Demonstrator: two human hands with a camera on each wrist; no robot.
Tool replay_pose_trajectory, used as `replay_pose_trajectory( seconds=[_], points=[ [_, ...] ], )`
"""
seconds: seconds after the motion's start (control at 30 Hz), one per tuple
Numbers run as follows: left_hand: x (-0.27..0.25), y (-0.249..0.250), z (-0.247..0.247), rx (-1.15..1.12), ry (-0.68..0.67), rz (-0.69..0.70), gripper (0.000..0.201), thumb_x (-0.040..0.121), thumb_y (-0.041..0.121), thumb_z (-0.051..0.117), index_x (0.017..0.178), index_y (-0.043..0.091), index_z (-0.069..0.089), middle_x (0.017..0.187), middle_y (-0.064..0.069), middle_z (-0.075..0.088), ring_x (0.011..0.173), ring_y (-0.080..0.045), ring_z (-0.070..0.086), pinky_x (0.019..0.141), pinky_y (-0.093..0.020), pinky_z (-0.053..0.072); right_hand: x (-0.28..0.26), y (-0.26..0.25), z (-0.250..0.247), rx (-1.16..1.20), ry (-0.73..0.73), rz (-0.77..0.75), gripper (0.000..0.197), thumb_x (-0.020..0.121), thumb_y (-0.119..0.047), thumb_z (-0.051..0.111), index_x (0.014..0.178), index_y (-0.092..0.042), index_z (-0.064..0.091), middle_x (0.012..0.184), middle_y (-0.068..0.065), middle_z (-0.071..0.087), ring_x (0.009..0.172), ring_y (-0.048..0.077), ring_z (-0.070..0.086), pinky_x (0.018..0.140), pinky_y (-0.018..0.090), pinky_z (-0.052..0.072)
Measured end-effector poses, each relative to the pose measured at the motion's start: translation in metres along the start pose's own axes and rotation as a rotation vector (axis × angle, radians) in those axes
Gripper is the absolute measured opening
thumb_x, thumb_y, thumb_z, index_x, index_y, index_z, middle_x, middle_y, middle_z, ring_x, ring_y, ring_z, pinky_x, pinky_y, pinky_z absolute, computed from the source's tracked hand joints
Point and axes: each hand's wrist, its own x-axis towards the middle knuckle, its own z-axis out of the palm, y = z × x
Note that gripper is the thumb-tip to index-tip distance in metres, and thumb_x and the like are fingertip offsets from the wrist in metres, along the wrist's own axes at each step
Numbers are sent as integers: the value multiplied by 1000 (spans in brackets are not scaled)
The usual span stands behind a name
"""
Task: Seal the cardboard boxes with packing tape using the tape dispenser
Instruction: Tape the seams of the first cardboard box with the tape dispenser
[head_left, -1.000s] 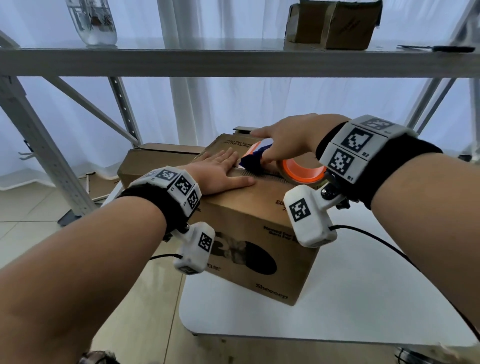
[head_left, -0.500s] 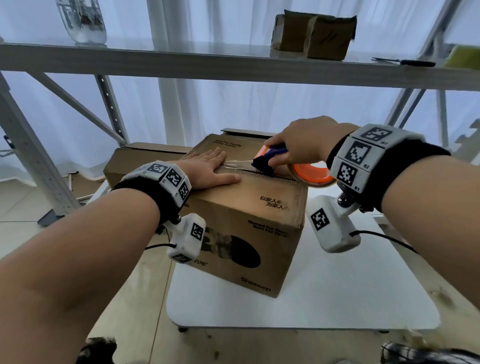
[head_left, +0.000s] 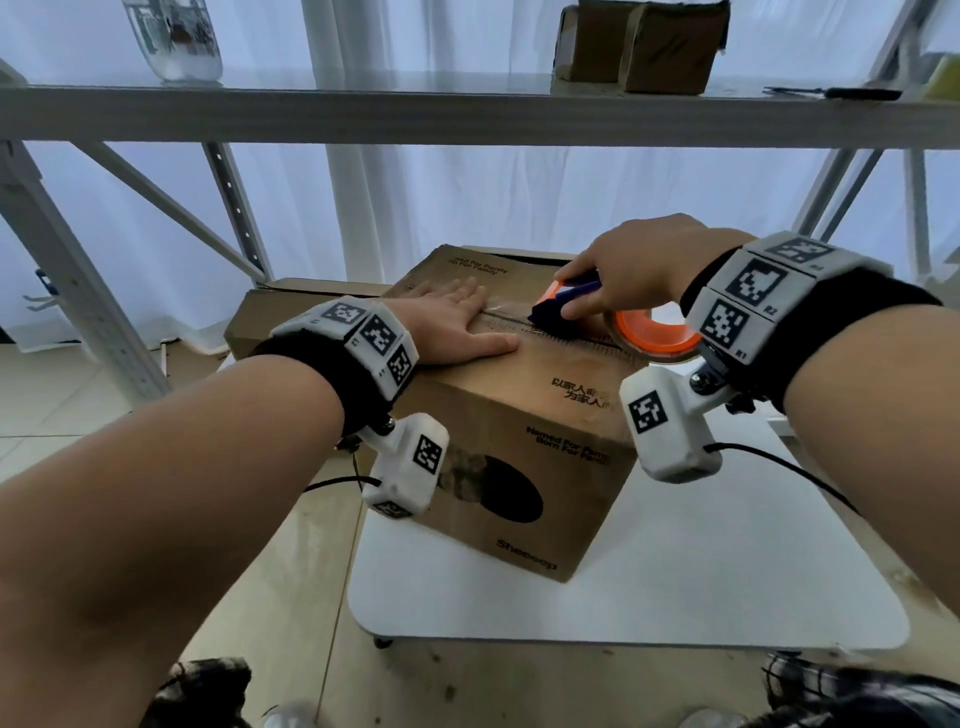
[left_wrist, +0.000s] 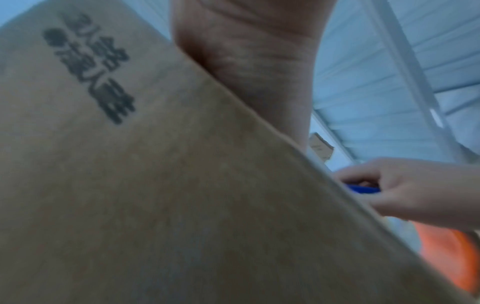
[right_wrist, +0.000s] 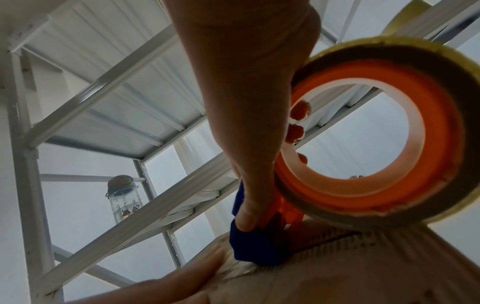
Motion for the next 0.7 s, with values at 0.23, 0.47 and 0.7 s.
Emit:
replay_pose_trajectory(
  seconds=[0.23, 0.47, 0.7],
  points=[
    [-4, 22, -3, -11, -12, 95, 89, 88, 71, 23, 152, 17, -6, 160, 0, -10, 146, -12, -8, 119, -34, -5, -5, 8, 2, 59, 27, 14, 57, 87, -67, 47, 139, -45, 41, 129, -7, 55, 115, 19, 49, 76, 34, 39],
    [-8, 12, 12, -184, 44, -16, 100, 82, 76, 33, 152, 18, -7, 160, 1, -9, 147, -14, -4, 117, -32, 1, 2, -12, -6, -2, 51, -32, 58, 88, -66, 45, 140, -40, 41, 124, -5, 56, 110, 20, 53, 69, 33, 38],
    [3, 4, 14, -306, 68, -28, 136, 44, 95, 39, 152, 26, -8, 160, 3, -4, 147, -16, -1, 119, -39, 5, -2, -12, -37, -37, 123, -57, 58, 88, -65, 45, 140, -39, 42, 115, -7, 56, 96, 16, 46, 67, 33, 34]
  ],
)
